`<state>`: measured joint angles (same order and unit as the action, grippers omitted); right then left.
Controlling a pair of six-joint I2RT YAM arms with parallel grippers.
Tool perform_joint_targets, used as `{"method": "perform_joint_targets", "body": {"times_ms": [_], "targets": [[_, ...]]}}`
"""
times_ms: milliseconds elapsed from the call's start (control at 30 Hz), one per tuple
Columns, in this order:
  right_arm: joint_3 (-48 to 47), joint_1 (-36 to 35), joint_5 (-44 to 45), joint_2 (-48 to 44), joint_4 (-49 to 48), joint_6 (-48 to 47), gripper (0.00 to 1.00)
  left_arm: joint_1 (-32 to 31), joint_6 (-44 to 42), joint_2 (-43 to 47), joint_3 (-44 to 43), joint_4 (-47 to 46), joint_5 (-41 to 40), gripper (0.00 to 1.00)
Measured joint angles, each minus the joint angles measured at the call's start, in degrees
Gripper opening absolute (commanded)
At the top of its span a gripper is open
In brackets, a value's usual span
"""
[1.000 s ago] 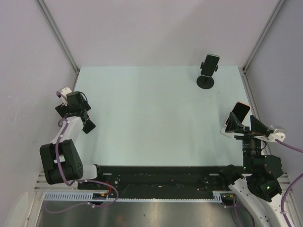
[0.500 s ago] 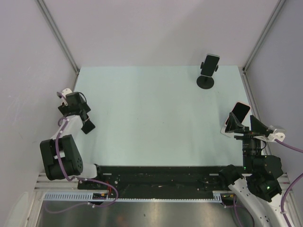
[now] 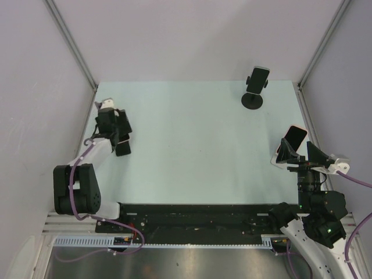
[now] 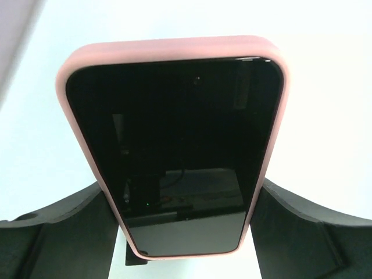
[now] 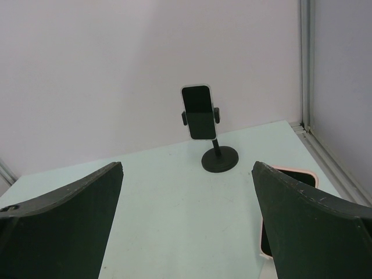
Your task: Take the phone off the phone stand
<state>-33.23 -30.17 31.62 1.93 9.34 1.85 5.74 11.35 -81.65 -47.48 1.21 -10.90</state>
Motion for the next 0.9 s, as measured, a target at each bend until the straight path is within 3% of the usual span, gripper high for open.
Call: {"method": "perform_joint_targets", "body": {"times_ms": [200, 367, 500, 533, 800, 900], "targets": [[0.0, 0.0, -0.3, 0.0, 0.0, -0.2, 1.00, -11.6, -0.7, -1.2, -0.2, -2.4, 9.7, 0.14], [0.0, 0.0, -0.6, 0.0, 0.0, -0.4, 1.00, -19.0, -2.1, -1.2, -0.2, -2.7, 13.6, 0.26], [0.0, 0.0, -0.7, 0.0, 0.0, -0.4, 1.00, -20.5, -2.9, -1.4, -0.1, -2.8, 14.3, 0.36], [0.0, 0.0, -0.7, 0.0, 0.0, -0.4, 1.00, -20.4, -2.9, -1.5, -0.1, -2.8, 14.2, 0.43], [0.0, 0.0, -1.1, 0.0, 0.0, -0.6, 1.00, -20.3, -2.9, -1.6, -0.1, -2.8, 14.1, 0.56], [0.0, 0.0, -1.4, 0.0, 0.0, -0.6, 1.00, -20.3, -2.9, -1.6, -0.1, -2.8, 14.1, 0.67]]}}
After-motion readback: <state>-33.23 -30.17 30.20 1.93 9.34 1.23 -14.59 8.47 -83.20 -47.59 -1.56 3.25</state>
